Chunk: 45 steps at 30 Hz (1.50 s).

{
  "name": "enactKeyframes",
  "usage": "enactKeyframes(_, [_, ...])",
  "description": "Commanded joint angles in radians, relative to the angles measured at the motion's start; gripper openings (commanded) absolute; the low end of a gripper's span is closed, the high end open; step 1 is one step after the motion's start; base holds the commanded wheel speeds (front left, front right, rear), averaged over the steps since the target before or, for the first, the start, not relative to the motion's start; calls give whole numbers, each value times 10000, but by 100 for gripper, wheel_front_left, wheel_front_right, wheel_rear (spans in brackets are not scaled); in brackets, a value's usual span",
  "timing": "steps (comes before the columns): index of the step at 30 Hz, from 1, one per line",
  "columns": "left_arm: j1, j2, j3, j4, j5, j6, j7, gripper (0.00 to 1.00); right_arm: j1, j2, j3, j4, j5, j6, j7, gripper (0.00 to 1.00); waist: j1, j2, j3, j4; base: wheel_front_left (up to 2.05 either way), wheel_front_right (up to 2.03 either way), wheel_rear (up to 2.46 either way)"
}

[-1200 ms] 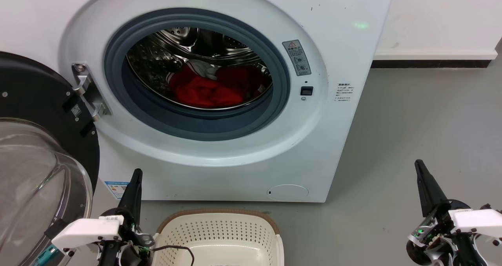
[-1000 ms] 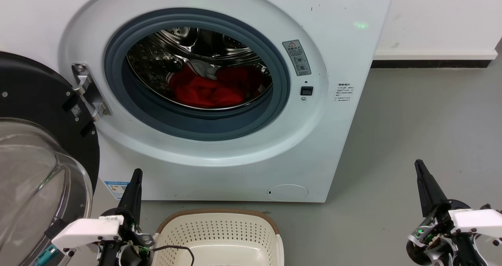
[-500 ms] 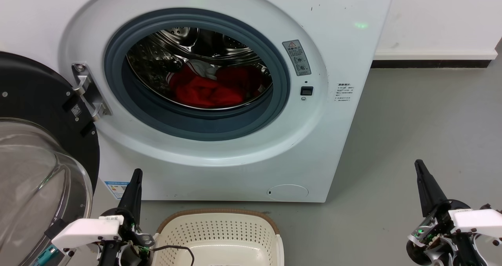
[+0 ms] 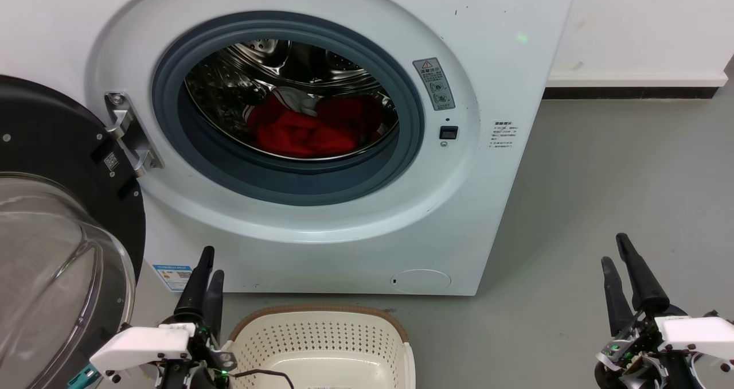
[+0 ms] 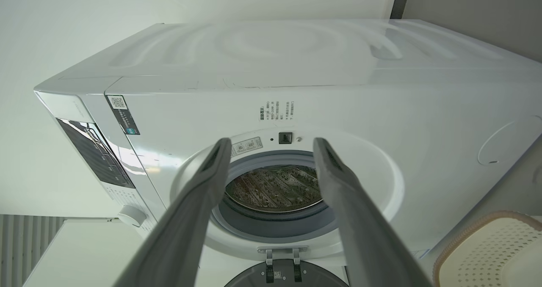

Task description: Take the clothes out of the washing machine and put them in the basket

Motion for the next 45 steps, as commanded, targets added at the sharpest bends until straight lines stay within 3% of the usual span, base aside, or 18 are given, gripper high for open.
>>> enactKeyframes(1, [-320, 24, -173, -206, 97, -4, -142, 100, -98, -18, 30, -321, -86, 2, -142, 100, 0, 0, 5, -6, 0, 0, 0])
enactKeyframes(11, [-456, 27, -571, -382, 1214, -5, -660, 100, 104, -18, -51, -620, -1069, 2, -664, 100, 0, 0, 18, -54, 0, 0, 0])
enactKeyframes(20, [-557, 28, -757, -525, 3213, -5, -1037, 100, 214, -18, 74, -1087, -3702, 2, -1042, 100, 0, 0, 39, -164, 0, 0, 0])
enactKeyframes(21, [-563, 29, -824, -549, 3849, -5, -1159, 100, 269, -18, 125, -1202, -4507, 2, -1157, 100, 0, 0, 38, -215, 0, 0, 0])
enactKeyframes(38, [-721, 32, -1479, -626, 7121, 384, -1761, 100, 559, -17, 256, -1768, -8747, 1, -1765, 100, 0, 0, 64, -503, 0, 0, 0])
enactKeyframes(45, [-723, 32, -1788, -630, 8205, 589, -1955, 100, 696, -17, 293, -1868, -9918, 1, -1953, 100, 0, 0, 26, -565, 0, 0, 0])
